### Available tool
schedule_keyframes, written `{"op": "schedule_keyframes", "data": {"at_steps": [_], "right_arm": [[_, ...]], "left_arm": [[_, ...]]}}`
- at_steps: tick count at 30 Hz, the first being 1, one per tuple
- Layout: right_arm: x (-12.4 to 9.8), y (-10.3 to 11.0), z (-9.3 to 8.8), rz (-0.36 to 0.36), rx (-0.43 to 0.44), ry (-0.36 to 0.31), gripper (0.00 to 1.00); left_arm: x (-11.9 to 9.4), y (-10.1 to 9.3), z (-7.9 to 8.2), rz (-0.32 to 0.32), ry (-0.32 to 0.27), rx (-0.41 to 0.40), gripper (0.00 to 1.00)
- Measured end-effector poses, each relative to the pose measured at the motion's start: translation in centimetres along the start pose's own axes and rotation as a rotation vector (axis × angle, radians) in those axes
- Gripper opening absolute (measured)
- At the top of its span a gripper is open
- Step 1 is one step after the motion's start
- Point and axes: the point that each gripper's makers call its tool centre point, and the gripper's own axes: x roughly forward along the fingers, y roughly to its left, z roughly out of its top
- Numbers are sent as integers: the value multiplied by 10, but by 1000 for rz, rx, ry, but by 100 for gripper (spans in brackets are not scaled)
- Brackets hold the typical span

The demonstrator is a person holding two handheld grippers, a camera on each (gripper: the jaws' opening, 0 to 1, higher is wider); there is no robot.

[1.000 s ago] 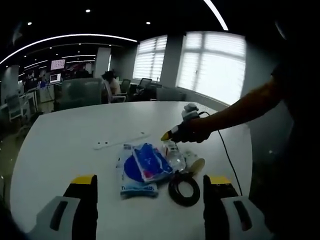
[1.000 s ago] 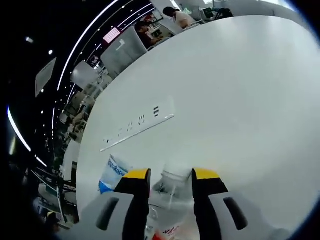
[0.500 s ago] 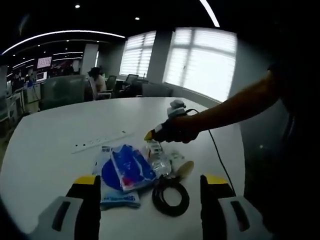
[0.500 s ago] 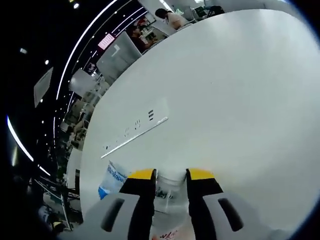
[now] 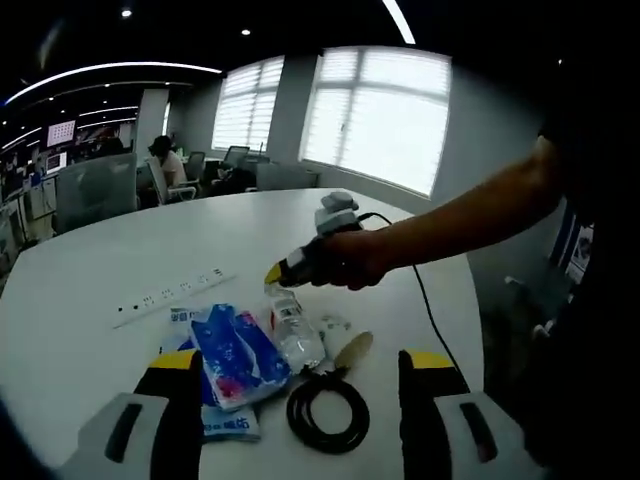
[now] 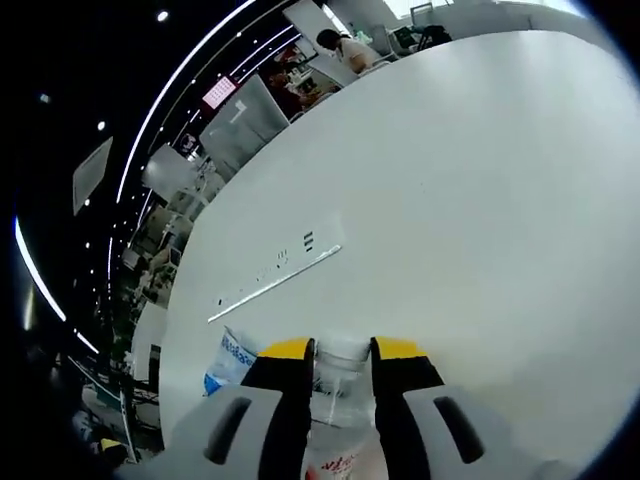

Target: Arrange the tabletop items into an orderly group along one side of the table until the central work area is clear of visible clutter.

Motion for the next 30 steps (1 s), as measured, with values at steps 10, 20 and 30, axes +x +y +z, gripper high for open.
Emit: {"op": "schedule_keyframes", "data": {"at_steps": [10, 20, 30], "right_arm": [[-9, 6, 2, -56, -170, 68, 0], [-1, 3, -5, -14, -50, 74, 22], [19, 0, -16, 3, 24, 134, 30]], "left_arm": [[-1, 0, 7, -4, -29, 0, 78], [-1, 1, 4, -8, -20, -4, 78], [0, 3, -1, -4, -7, -14, 78]]}}
